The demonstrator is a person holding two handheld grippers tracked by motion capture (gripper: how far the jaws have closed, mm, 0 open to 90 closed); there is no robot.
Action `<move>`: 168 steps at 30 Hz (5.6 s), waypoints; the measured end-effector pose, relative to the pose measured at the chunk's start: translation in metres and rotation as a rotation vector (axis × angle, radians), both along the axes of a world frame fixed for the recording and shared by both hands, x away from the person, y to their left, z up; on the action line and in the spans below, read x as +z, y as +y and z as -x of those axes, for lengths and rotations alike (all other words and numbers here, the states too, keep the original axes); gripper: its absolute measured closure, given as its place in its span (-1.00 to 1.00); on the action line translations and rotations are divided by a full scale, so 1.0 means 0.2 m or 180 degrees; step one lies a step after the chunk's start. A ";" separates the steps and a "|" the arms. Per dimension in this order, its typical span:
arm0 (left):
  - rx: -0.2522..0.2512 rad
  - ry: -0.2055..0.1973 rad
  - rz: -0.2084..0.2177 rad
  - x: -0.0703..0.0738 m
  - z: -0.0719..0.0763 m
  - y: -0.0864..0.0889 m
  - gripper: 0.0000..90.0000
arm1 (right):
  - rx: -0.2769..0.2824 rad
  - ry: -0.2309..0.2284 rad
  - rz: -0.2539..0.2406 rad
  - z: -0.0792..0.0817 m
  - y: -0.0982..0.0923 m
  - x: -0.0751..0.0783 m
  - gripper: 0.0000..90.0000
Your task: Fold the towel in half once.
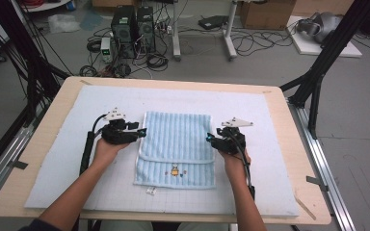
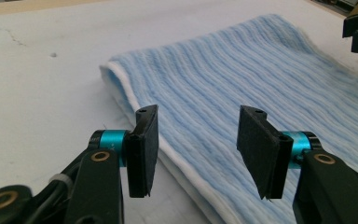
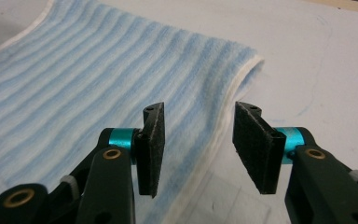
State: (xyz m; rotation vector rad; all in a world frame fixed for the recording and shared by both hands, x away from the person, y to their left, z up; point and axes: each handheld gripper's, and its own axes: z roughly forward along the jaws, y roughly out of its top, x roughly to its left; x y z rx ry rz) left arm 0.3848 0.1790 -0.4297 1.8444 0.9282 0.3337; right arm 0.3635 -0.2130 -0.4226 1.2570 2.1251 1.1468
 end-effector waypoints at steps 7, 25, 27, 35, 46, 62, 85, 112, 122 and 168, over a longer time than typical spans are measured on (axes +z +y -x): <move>-0.0045 -0.0034 0.0004 -0.02 0.12 0.01 0.04 | 0.0055 -0.0011 -0.0064 0.11 -0.02 0.01 0.12; 0.0094 -0.0070 0.0049 -0.06 0.31 0.15 -0.02 | 0.0379 0.0162 0.0310 0.38 0.04 -0.08 0.44; 0.0081 -0.0071 0.0046 -0.07 0.31 0.15 -0.02 | 0.0365 0.0209 0.0436 0.37 0.05 -0.10 0.65; -0.0063 -0.0088 -0.0023 -0.06 0.32 0.12 0.10 | 0.0324 -0.0012 0.0242 0.39 0.01 -0.03 0.89; -0.0293 -0.0069 -0.0475 -0.09 0.32 -0.03 0.11 | 0.0340 -0.0018 0.0230 0.39 0.01 -0.04 0.88; -0.0371 -0.0210 -0.0268 -0.02 0.38 -0.04 0.81 | 0.0320 -0.0053 0.0162 0.42 0.00 -0.01 0.88; -0.0400 -0.0174 -0.0021 0.04 0.49 0.02 0.82 | 0.0453 0.0174 0.0402 0.40 0.08 -0.09 0.88; -0.0408 -0.0265 0.0171 0.07 0.50 0.03 0.82 | 0.0951 0.0030 0.0487 0.43 0.18 -0.09 0.03; -0.0400 -0.0278 0.0182 0.07 0.50 0.04 0.82 | 0.0685 -0.0074 0.0633 0.40 0.18 -0.09 0.57; -0.0545 -0.0157 0.0317 0.04 0.62 0.06 0.82 | 0.1244 -0.0004 0.0355 0.66 0.01 0.02 0.39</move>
